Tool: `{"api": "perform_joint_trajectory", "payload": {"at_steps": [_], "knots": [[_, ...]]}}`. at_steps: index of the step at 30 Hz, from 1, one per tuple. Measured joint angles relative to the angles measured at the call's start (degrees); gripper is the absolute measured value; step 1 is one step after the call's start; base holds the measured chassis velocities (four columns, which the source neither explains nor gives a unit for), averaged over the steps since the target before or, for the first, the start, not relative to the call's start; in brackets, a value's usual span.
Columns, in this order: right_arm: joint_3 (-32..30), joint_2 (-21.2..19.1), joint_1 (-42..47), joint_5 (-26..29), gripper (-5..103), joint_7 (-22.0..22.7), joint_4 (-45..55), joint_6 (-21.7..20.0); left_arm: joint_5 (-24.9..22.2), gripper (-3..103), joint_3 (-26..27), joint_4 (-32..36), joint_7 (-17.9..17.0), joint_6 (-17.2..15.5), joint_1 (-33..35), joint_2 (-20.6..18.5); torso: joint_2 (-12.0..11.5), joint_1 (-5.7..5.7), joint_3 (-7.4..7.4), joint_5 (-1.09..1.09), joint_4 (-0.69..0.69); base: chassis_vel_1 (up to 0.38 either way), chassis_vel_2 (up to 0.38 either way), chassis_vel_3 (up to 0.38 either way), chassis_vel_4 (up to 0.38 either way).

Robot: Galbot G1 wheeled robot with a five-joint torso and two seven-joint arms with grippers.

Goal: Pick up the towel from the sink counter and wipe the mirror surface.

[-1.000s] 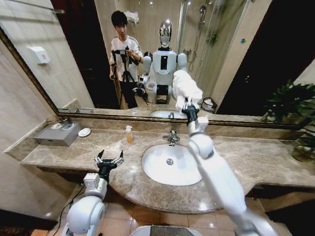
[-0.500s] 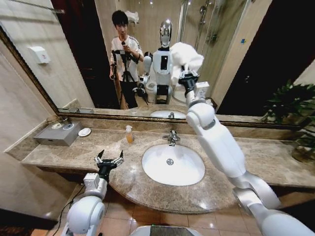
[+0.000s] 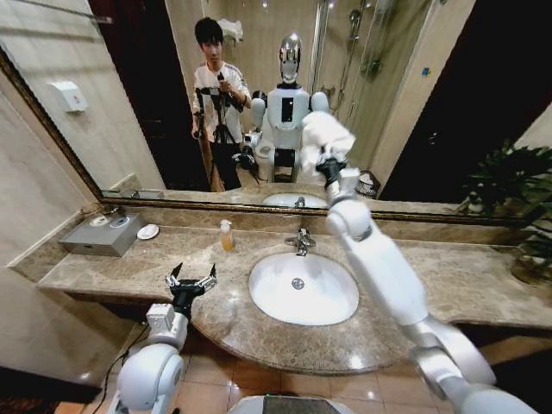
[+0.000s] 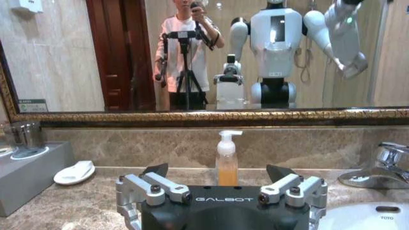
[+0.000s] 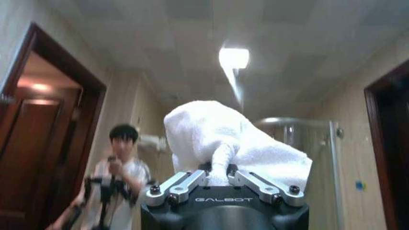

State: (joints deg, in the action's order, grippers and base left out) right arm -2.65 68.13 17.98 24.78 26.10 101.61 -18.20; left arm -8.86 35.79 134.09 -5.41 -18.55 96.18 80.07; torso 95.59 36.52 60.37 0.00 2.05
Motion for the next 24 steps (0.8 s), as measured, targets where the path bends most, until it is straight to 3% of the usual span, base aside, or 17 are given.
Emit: {"api": "perform_joint_trajectory", "payload": {"at_steps": [10, 17, 24], "knots": [[3.3, 3.0, 0.5, -0.5, 8, -0.8, -0.6, -0.2, 0.0, 100, 0.0, 0.0, 0.0, 0.0, 0.0, 0.0, 0.0, 0.00, 0.00, -0.01, 0.02, 0.000, 0.000, 0.000, 0.000], [1.6, 1.0, 5.3, -0.5, 8, -0.8, -1.7, 0.3, 0.0, 100, 0.0, 0.0, 0.0, 0.0, 0.0, 0.0, 0.0, -0.01, 0.00, 0.00, -0.02, 0.000, 0.000, 0.000, 0.000], [-0.1, -1.1, 0.6, 2.7, 8, -0.3, -2.0, 0.6, 0.0, 100, 0.0, 0.0, 0.0, 0.0, 0.0, 0.0, 0.0, 0.00, 0.00, 0.00, -0.01, 0.000, 0.000, 0.000, 0.000]]}}
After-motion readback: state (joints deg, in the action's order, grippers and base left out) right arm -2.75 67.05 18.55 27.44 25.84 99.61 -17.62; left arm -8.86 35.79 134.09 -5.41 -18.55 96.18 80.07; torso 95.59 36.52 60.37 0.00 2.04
